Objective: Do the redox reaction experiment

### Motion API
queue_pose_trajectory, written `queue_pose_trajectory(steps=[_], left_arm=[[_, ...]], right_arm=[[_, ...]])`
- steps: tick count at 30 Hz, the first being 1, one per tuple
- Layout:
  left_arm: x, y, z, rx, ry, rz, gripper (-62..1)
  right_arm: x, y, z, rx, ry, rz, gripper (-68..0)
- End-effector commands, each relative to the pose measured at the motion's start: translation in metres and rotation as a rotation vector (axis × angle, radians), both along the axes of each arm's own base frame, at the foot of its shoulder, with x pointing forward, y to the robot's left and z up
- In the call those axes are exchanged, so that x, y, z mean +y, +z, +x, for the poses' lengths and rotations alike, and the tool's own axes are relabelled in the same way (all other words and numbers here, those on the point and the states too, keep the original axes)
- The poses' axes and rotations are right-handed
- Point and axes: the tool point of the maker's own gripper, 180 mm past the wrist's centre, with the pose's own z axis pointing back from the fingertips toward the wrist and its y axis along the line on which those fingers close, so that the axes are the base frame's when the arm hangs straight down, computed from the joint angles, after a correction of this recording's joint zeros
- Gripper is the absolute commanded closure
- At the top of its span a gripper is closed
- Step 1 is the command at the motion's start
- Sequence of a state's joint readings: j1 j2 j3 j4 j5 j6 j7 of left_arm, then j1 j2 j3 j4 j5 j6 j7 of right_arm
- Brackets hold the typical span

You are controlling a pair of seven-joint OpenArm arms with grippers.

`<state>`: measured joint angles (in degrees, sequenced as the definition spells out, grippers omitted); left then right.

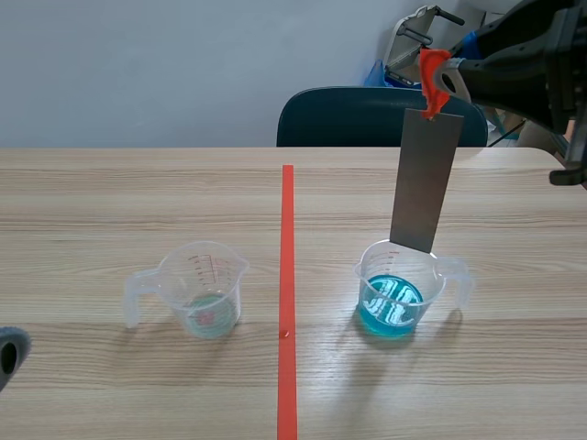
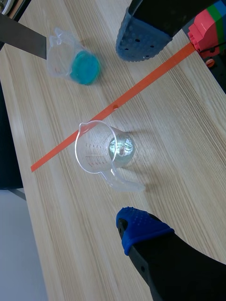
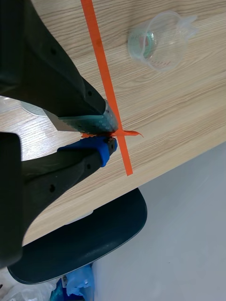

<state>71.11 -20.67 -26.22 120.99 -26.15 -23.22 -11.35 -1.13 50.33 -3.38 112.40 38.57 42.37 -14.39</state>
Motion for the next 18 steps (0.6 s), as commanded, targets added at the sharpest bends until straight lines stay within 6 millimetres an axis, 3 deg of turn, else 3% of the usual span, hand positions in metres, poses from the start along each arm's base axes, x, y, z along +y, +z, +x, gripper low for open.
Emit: queue_pose_trajectory(steps=[1, 9, 14, 15, 18], left_arm=[[-0.004, 0.004, 0.0, -0.011, -0.005, -0.026, -62.3], [-0.004, 0.005, 0.0, -0.014, -0.005, -0.028, -62.3], [-0.008, 0.002, 0.011, -0.026, -0.031, -0.023, -62.3], [-0.011, -0.001, 0.014, -0.025, -0.042, -0.027, -57.8], [-0.019, -0.007, 0.026, -0.038, -0.062, -0.052, -31.9]], right_arm=[[0.0, 0.011, 0.001, -0.031, 0.012, 0.003, -0.8], [0.0, 0.011, 0.001, -0.031, 0.012, 0.003, -0.8], [0.0, 0.011, 0.001, -0.031, 0.012, 0.003, -0.8], [0.0, 0.011, 0.001, -0.031, 0.012, 0.003, -0.8], [0.0, 0.011, 0.001, -0.031, 0.012, 0.003, -0.8]])
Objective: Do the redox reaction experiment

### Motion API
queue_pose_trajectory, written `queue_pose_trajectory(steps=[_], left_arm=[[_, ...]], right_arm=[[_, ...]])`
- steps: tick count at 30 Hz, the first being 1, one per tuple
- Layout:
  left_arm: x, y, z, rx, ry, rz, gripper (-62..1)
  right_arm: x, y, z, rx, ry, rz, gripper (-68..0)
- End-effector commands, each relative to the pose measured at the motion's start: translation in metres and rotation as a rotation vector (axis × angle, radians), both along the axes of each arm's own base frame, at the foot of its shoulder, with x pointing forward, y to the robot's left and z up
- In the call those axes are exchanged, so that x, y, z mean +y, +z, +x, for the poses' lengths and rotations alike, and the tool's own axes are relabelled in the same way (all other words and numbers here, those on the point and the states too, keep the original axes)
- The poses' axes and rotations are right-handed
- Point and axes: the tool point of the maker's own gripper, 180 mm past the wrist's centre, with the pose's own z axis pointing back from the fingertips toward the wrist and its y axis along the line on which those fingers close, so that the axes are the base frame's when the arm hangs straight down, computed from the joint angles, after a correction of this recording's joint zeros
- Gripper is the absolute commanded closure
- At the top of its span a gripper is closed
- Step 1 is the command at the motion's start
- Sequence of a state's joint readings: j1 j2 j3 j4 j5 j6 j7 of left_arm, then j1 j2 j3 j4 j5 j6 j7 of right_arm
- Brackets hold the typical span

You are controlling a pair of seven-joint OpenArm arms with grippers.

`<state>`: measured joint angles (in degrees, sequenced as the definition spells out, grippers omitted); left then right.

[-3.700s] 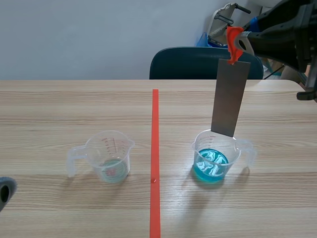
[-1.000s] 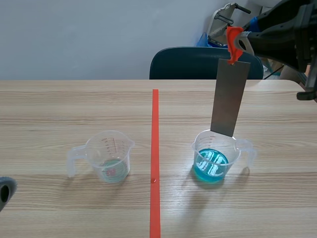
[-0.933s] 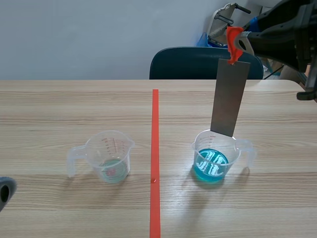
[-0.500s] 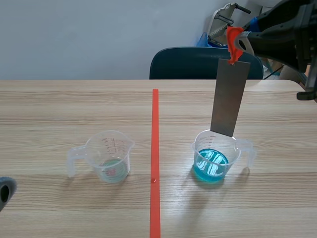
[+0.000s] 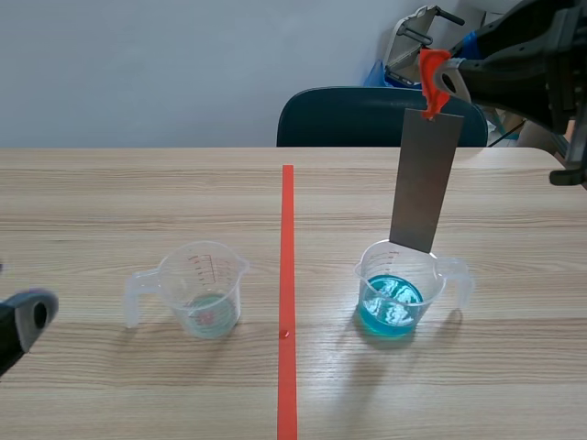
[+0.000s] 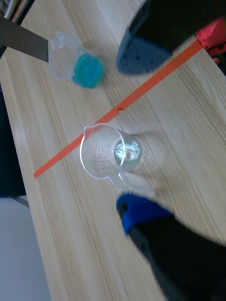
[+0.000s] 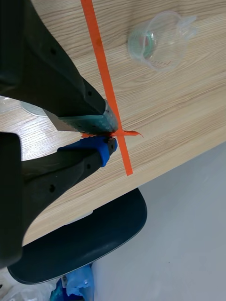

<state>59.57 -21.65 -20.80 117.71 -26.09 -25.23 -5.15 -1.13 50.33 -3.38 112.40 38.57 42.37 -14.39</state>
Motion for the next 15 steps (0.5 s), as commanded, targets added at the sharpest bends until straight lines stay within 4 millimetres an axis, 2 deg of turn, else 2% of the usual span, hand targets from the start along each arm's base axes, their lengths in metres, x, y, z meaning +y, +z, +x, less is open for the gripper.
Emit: queue_pose_trajectory(steps=[1, 4, 6, 15], left_arm=[[-0.006, 0.002, 0.009, -0.031, -0.012, -0.034, -25.9], [-0.015, -0.005, 0.024, -0.056, -0.044, -0.07, -10.2], [-0.023, -0.012, 0.035, -0.072, -0.072, -0.079, -2.3], [-0.069, -0.046, 0.091, -0.114, -0.168, -0.085, -2.2]], right_arm=[[0.0, 0.011, 0.001, -0.031, 0.012, 0.003, -0.8], [0.0, 0.011, 0.001, -0.031, 0.012, 0.003, -0.8], [0.0, 0.011, 0.001, -0.031, 0.012, 0.003, -0.8], [0.0, 0.011, 0.001, -0.031, 0.012, 0.003, -0.8]])
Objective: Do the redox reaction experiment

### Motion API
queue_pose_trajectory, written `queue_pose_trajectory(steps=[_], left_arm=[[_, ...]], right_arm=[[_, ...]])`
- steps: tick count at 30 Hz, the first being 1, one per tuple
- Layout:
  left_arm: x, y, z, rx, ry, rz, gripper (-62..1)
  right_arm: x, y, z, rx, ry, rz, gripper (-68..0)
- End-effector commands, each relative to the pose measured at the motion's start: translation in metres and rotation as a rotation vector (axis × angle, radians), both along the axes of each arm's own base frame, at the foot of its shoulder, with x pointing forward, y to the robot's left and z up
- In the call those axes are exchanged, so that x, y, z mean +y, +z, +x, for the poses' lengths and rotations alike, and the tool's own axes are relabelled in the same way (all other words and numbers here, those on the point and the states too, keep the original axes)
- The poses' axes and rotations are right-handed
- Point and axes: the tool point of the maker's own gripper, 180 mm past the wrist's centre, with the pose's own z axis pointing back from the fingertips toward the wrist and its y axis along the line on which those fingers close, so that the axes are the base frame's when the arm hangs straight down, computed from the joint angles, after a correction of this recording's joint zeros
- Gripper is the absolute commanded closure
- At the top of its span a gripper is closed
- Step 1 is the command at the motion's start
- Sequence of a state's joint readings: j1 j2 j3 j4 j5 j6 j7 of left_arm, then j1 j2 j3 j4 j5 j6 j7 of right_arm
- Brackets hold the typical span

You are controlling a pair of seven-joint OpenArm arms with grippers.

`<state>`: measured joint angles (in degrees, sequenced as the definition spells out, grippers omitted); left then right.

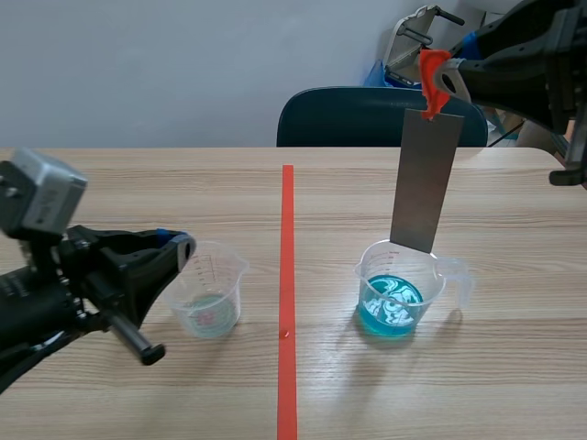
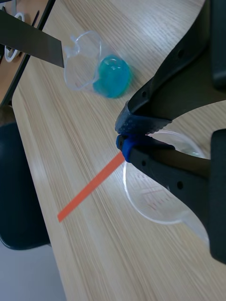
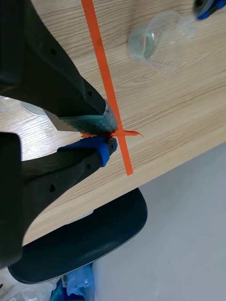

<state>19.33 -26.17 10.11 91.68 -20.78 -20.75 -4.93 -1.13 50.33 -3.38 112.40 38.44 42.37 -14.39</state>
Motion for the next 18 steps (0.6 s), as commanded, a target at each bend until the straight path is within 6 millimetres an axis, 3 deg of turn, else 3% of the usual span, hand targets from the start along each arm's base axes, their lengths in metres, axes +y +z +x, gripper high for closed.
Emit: queue_pose_trajectory(steps=[1, 10, 18], left_arm=[[-0.008, 0.009, 0.009, -0.037, -0.011, -0.027, -2.3], [-0.068, -0.02, 0.045, -0.029, -0.118, -0.011, -2.3], [-0.114, -0.029, 0.064, -0.03, -0.171, -0.031, -2.3]], right_arm=[[0.0, 0.011, 0.0, -0.031, 0.012, 0.005, -0.8], [0.0, 0.011, 0.0, -0.031, 0.012, 0.005, -0.8], [0.0, 0.011, 0.0, -0.031, 0.012, 0.005, -0.8]])
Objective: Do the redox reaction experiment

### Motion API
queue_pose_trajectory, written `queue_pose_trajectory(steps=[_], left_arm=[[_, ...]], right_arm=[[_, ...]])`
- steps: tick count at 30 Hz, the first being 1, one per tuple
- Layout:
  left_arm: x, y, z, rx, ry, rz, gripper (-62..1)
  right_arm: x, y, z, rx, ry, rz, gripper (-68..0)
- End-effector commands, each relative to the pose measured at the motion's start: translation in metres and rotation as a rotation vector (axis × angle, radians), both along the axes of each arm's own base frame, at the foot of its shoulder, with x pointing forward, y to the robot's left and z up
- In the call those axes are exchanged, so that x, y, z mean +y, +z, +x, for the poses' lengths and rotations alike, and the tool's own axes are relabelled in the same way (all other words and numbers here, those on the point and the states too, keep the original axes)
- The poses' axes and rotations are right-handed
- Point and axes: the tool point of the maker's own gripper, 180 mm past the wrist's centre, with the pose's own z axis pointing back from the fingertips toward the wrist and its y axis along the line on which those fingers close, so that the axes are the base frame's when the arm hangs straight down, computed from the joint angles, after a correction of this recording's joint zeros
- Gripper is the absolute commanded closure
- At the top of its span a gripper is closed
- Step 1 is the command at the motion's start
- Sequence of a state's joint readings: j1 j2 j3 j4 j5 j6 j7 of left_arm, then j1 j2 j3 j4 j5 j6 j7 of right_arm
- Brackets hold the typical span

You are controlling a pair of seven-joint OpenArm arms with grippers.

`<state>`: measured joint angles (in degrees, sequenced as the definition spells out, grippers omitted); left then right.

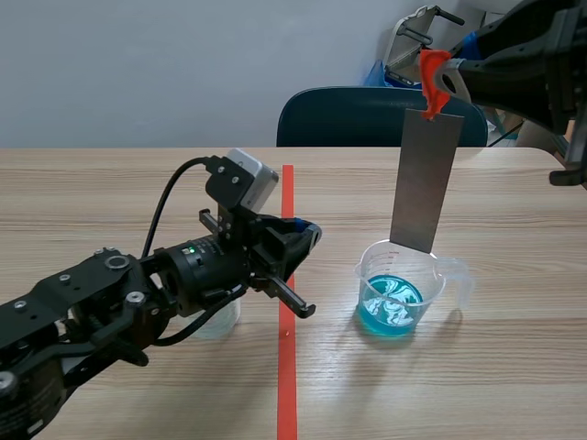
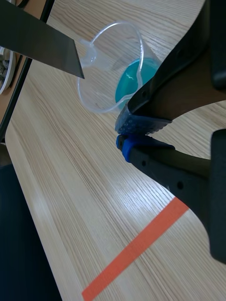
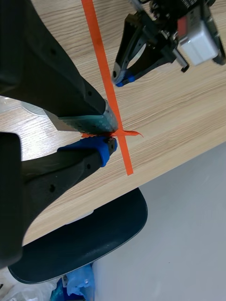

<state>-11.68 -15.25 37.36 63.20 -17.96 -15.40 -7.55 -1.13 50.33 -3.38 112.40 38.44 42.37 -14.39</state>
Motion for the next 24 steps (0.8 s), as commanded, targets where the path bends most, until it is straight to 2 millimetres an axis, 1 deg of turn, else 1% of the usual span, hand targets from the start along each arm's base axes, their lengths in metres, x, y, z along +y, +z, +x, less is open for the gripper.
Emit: queue_pose_trajectory(steps=[1, 6, 11, 13, 17, 24], left_arm=[[-0.01, 0.013, 0.005, -0.028, -0.007, -0.044, -2.3], [-0.032, 0.01, 0.009, -0.025, -0.038, -0.061, -2.3], [-0.052, 0.0, 0.002, -0.021, -0.092, -0.031, -2.3], [-0.058, 0.0, -0.001, -0.024, -0.105, -0.037, -2.3], [-0.066, 0.003, -0.005, -0.031, -0.117, -0.054, -2.3], [-0.067, 0.004, -0.005, -0.031, -0.117, -0.056, -2.3]], right_arm=[[0.0, 0.011, 0.0, -0.031, 0.012, 0.005, -0.8], [0.0, 0.011, 0.0, -0.031, 0.013, 0.006, -0.8], [0.0, 0.011, 0.0, -0.031, 0.012, 0.005, -0.8], [0.0, 0.011, 0.0, -0.031, 0.012, 0.005, -0.8], [0.0, 0.011, 0.0, -0.031, 0.012, 0.005, -0.8], [0.0, 0.011, 0.0, -0.031, 0.012, 0.005, -0.8]])
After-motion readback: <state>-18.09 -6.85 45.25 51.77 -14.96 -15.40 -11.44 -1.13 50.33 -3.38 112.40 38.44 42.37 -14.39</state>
